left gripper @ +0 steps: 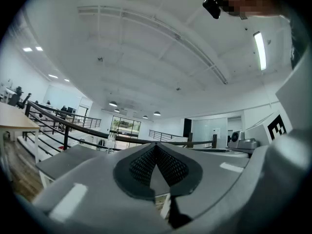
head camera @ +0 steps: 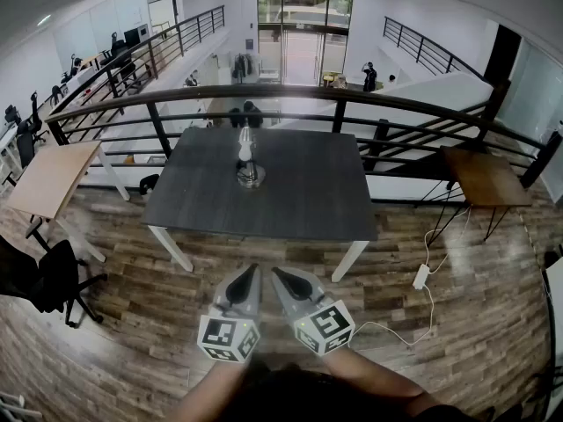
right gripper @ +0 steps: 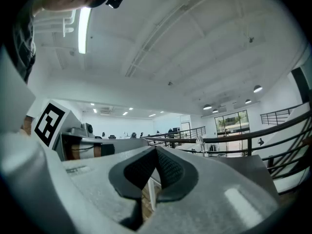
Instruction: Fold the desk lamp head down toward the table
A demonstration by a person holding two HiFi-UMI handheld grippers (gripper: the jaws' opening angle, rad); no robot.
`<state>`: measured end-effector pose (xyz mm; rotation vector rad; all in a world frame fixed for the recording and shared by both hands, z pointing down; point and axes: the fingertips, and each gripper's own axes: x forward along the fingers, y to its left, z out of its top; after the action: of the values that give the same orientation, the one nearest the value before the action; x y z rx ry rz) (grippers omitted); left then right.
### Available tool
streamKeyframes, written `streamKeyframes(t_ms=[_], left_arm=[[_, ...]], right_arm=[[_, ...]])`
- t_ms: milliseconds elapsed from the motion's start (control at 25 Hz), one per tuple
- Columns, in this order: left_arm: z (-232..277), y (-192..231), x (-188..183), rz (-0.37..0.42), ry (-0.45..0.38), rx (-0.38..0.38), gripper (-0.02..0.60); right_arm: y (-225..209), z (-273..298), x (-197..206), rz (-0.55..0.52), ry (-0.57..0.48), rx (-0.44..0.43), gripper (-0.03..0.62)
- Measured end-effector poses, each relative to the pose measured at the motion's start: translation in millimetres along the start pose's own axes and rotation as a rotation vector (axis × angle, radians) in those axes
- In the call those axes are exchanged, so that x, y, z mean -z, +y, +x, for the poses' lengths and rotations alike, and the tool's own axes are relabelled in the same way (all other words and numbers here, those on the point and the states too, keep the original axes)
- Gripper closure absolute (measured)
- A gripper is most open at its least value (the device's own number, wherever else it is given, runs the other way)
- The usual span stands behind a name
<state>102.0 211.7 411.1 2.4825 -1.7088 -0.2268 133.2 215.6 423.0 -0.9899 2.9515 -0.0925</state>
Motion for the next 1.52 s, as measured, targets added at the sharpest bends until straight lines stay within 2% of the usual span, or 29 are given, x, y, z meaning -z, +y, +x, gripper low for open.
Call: streamKeyframes(t_ms=[280,480,720,960,1320,1520], left_arm=[[4.5,18.5,2.5,-0.008,0.004,0.004,0.58],[8.6,46.5,1.6,-0.037,0.016,0.014,0.58],[22.6,96.4,-4.0,-0.048,0.031,0.041,0.58],[36.7,153.5,-24.1,-0.03,0.019,0.082,0.58],[52.4,200.5,-33.5,-0.041,0.033,0.119,0.58],[62.6,226.2,-36.2,-0.058,0.028,0.104,0.581]], right_arm=[[1.1,17.0,5.5,-0.01,0.007,-0.003,0.592],[3.0,40.2,8.4,0.015,0.004,0.001,0.591],[2.1,92.7,18.7,0.04,0.029,0.007,0.591],[-0.3,157.8,13.2,0.04,0.011,0.056,0.591],[2.9,215.3,11.2,0.034,0.02,0.058,0.591],[-4.6,239.2,11.7,0.032,0.023,0.056,0.591]])
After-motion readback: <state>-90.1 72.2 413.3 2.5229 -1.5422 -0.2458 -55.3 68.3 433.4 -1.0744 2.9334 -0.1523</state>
